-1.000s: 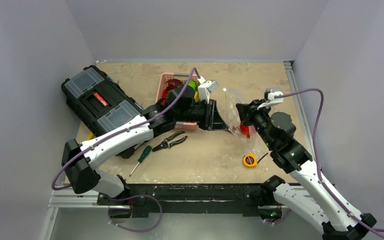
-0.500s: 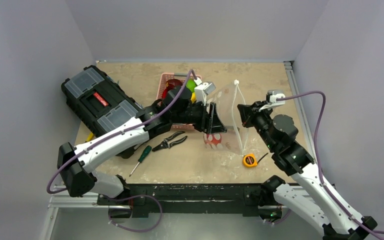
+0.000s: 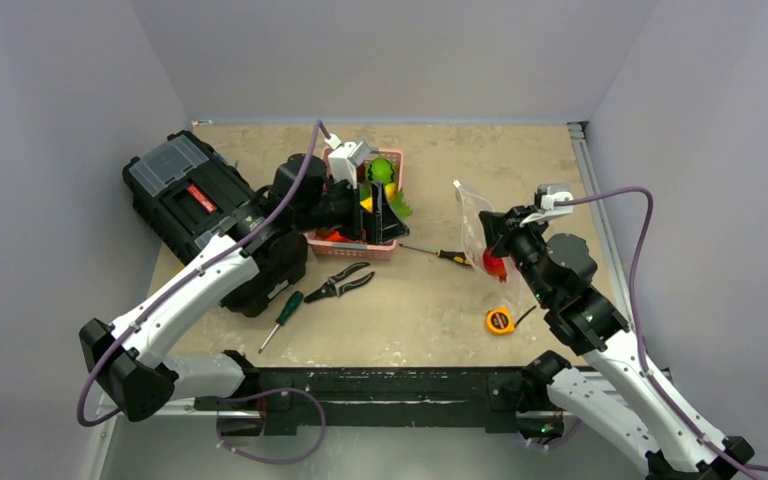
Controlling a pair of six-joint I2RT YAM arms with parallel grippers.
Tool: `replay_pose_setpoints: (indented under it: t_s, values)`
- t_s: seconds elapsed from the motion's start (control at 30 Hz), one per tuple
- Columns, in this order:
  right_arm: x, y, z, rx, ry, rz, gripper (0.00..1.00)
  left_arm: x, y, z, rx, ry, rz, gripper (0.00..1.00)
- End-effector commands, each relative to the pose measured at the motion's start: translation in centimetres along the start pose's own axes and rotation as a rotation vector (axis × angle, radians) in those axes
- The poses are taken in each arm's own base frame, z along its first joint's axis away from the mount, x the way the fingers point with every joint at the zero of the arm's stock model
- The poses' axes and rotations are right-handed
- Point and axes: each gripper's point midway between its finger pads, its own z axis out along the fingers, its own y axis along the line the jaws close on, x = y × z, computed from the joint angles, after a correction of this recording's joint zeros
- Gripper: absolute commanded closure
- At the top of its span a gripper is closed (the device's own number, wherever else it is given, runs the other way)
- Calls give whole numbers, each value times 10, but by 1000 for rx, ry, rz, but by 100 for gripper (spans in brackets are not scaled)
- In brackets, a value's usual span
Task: Place the food in the zip-top bag and seal the zipper
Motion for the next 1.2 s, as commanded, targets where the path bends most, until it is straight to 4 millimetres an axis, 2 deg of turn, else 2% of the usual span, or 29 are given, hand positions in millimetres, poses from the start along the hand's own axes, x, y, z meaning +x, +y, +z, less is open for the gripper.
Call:
replay_pose_setpoints:
  t_s: [0.0, 0.23, 0.33, 0.53, 0.77, 0.87, 1.0, 1.17]
  values:
    - [-11, 0, -1, 4, -46, -3, 100, 4, 44, -4, -157, 14, 35, 4]
    - [-8, 0, 1, 2, -42, -1, 100, -11, 120, 2, -456, 59, 185, 3]
    - [-9, 1, 0, 0, -42, 0, 100, -21, 144, 8, -515, 74, 188, 3]
    - [-7, 1, 2, -4, -37, -1, 100, -41, 183, 34, -559, 72, 180, 4]
    - [-2, 3, 4, -12, -23, -4, 100, -79, 210, 77, -536, -23, 66, 9]
    - [0, 3, 6, -9, -14, -6, 100, -99, 229, 91, -604, -109, 24, 9]
    - [2, 3, 9, -10, -4, -9, 100, -113, 251, 121, -635, -169, -35, 9]
    - [5, 2, 12, -1, 6, -14, 100, -124, 285, 135, -769, -245, -118, 11]
